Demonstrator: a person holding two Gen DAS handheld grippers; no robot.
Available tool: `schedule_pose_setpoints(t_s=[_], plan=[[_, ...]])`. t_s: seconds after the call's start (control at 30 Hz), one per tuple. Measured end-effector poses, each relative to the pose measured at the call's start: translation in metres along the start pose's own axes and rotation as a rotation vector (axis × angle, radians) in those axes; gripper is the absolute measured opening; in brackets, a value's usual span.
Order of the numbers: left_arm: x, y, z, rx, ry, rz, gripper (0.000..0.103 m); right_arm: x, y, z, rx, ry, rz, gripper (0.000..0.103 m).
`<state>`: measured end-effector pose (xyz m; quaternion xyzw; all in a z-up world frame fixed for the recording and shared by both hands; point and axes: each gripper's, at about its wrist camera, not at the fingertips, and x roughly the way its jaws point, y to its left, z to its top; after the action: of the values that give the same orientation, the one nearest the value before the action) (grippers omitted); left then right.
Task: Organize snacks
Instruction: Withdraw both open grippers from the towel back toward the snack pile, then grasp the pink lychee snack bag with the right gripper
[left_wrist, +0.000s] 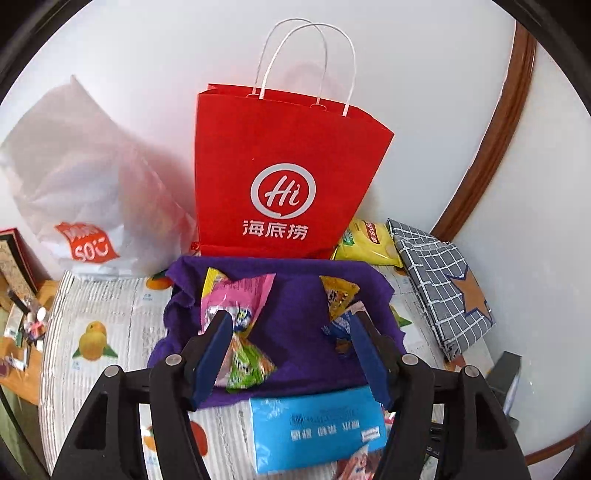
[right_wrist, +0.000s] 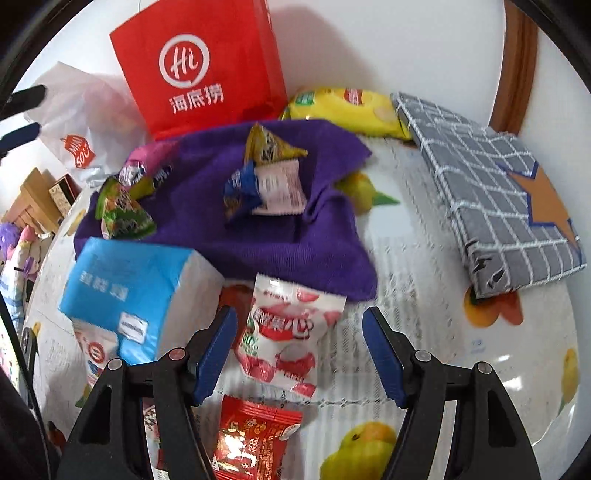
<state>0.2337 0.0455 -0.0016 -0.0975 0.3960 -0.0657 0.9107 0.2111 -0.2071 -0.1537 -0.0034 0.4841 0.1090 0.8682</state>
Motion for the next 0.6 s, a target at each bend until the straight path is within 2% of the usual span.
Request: schedule_pose_setpoints(t_s=[0.2,0.33,0.4,0.43,0.53,0.6], plan=[[-0.024,0.012,-0.02,-0.033,-0.017,0.013,0.064,0.017,0.005,-0.003,-0.018,0.026,0.005,0.07],[-0.037,0.027,-0.042,-0.064,-0.012,0.019,0.064,0.031,0.005,-0.005,-0.016,0.063,0.016,0.07],[-0.04,0.033,-0.055,-0.068,-0.004,0.034,0.064,0.034,0.005,-0.007,-0.022,0.055,0.006,0.07],[-0.04,0.034,-0.061,-0.069,0.002,0.043,0.064,0.033,0.006,-0.009,-0.032,0.042,-0.008,0.068],[-0.038,0.037,-0.077,-0.069,0.031,0.055,0.064,0.032,0.008,-0.012,-0.054,0.016,-0.052,0.051],[-0.036,0.036,-0.086,-0.072,0.047,0.045,0.064,0.027,0.006,-0.013,-0.042,0.015,-0.034,0.047]])
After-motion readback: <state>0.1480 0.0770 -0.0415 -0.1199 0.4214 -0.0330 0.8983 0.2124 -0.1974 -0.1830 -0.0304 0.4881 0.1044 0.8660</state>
